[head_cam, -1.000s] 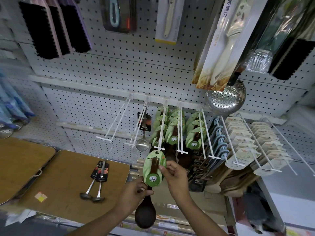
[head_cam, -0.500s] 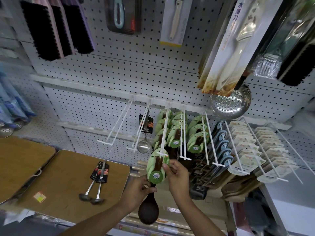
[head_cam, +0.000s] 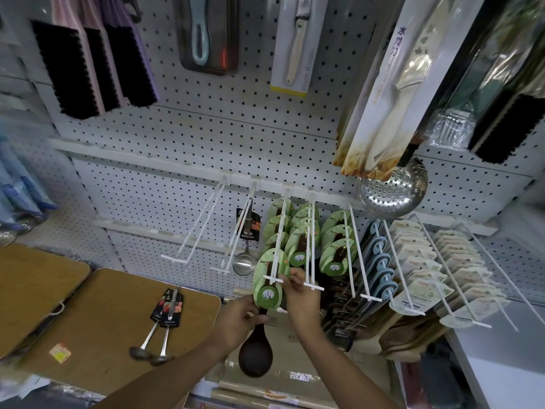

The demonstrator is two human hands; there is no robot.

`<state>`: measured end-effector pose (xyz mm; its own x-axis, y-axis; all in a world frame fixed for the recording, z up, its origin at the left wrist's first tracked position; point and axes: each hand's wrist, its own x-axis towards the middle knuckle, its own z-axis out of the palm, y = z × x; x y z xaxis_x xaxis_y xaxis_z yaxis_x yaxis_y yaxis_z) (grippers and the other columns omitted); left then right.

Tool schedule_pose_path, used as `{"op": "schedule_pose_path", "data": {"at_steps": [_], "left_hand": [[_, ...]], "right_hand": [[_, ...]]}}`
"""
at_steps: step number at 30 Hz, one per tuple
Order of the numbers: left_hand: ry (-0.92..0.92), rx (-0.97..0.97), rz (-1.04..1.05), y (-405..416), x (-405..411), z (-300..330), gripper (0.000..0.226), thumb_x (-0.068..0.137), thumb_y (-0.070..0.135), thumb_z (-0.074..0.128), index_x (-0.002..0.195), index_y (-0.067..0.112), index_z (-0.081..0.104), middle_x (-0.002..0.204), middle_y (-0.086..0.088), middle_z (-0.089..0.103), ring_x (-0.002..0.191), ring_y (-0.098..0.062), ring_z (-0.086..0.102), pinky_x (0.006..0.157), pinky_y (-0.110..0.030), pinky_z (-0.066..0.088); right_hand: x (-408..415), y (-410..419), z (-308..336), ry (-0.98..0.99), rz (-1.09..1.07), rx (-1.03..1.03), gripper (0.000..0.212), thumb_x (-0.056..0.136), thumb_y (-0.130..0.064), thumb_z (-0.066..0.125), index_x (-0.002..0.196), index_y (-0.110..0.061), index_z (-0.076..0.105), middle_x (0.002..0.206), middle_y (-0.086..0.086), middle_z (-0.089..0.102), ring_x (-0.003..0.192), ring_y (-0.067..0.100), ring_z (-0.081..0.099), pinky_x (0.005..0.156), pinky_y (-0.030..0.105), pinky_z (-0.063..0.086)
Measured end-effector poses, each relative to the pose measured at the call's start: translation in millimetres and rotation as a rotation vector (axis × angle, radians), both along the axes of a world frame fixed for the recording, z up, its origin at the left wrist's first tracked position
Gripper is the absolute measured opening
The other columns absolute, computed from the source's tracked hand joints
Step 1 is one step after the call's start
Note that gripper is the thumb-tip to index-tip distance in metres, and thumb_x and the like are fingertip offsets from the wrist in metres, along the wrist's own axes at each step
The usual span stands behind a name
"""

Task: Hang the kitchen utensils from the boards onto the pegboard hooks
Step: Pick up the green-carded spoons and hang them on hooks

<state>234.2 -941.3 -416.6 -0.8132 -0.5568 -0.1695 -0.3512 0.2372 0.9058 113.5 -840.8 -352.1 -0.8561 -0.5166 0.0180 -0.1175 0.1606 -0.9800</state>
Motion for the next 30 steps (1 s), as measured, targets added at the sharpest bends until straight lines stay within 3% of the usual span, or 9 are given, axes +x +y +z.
{"op": "schedule_pose_path", "data": {"at_steps": [5,8,9,11,13,17,20,25,30], "left_hand": [[0.017,0.027,-0.028,-5,0,7,0.027,0.072,0.030,0.083,0.094,0.027,0.067,0.066,0.013,0.068,0.068,-0.006,0.066,0.073,-0.041,0.054],[0.029,0.054,0.007,-10,4,7,0.051,0.058,0.061,0.081,0.098,0.033,0.068,0.086,0.016,0.074,0.087,-0.002,0.069,0.085,-0.041,0.058],[0.014,-0.001,-0.002,-11,7,8,0.054,0.059,0.064,0.079,0.104,0.035,0.067,0.099,0.017,0.075,0.098,-0.003,0.068,0.091,-0.040,0.056],[-0.058,-0.209,-0.035,-13,18,12,0.053,0.078,0.045,0.077,0.127,0.035,0.060,0.126,0.013,0.067,0.115,-0.009,0.063,0.100,-0.034,0.051],[-0.087,-0.433,-0.061,-21,30,13,0.051,0.091,0.026,0.069,0.139,0.027,0.052,0.137,0.008,0.059,0.120,-0.012,0.059,0.099,-0.024,0.047],[-0.080,-0.735,-0.157,-36,50,19,0.050,0.093,0.018,0.062,0.141,0.026,0.050,0.142,0.008,0.054,0.127,-0.015,0.053,0.101,-0.026,0.047],[-0.053,-0.930,-0.210,-43,56,24,0.055,0.078,0.015,0.078,0.130,0.025,0.061,0.130,0.008,0.064,0.119,-0.018,0.063,0.094,-0.030,0.056],[-0.042,-1.115,-0.184,-38,51,45,0.070,0.060,0.016,0.091,0.125,0.025,0.067,0.123,0.010,0.068,0.111,-0.014,0.068,0.081,-0.023,0.059],[-0.227,-0.996,-0.160,-29,26,61,0.088,0.086,0.000,0.063,0.157,0.022,0.016,0.159,0.004,0.032,0.136,-0.022,0.046,0.103,-0.031,0.050]], "right_hand": [[6,-3,9,-0.001,-0.062,-0.016,0.031,0.086,-0.001,0.069,0.069,-0.025,0.057,0.057,-0.011,0.059,0.059,-0.006,0.056,0.059,0.007,0.042],[10,-1,17,0.016,-0.057,0.021,0.020,0.088,-0.004,0.067,0.080,-0.021,0.062,0.069,-0.007,0.065,0.070,0.012,0.062,0.064,0.009,0.044],[10,2,19,0.054,-0.007,0.083,0.014,0.090,-0.006,0.066,0.089,-0.019,0.063,0.076,-0.008,0.066,0.074,0.010,0.064,0.068,0.009,0.044],[5,12,18,0.194,0.076,0.241,0.022,0.091,-0.009,0.064,0.112,-0.017,0.063,0.093,-0.012,0.067,0.089,-0.002,0.063,0.083,0.014,0.048],[-2,25,13,0.354,0.090,0.423,0.034,0.092,-0.017,0.063,0.126,-0.014,0.060,0.113,-0.003,0.068,0.104,0.009,0.064,0.093,0.025,0.049],[3,55,12,0.599,0.135,0.675,0.038,0.098,-0.026,0.053,0.135,-0.019,0.053,0.126,0.001,0.061,0.112,0.019,0.059,0.088,0.031,0.050],[11,68,11,0.725,0.169,0.728,0.041,0.097,-0.021,0.054,0.137,-0.017,0.051,0.133,0.000,0.056,0.123,0.019,0.051,0.094,0.030,0.045],[17,74,10,0.848,0.119,0.778,0.045,0.087,-0.012,0.066,0.131,-0.012,0.056,0.129,0.002,0.059,0.121,0.023,0.054,0.092,0.032,0.051],[0,64,18,0.866,0.059,0.833,0.052,0.079,-0.003,0.071,0.129,-0.008,0.058,0.129,0.007,0.060,0.121,0.026,0.057,0.087,0.034,0.055]]}}
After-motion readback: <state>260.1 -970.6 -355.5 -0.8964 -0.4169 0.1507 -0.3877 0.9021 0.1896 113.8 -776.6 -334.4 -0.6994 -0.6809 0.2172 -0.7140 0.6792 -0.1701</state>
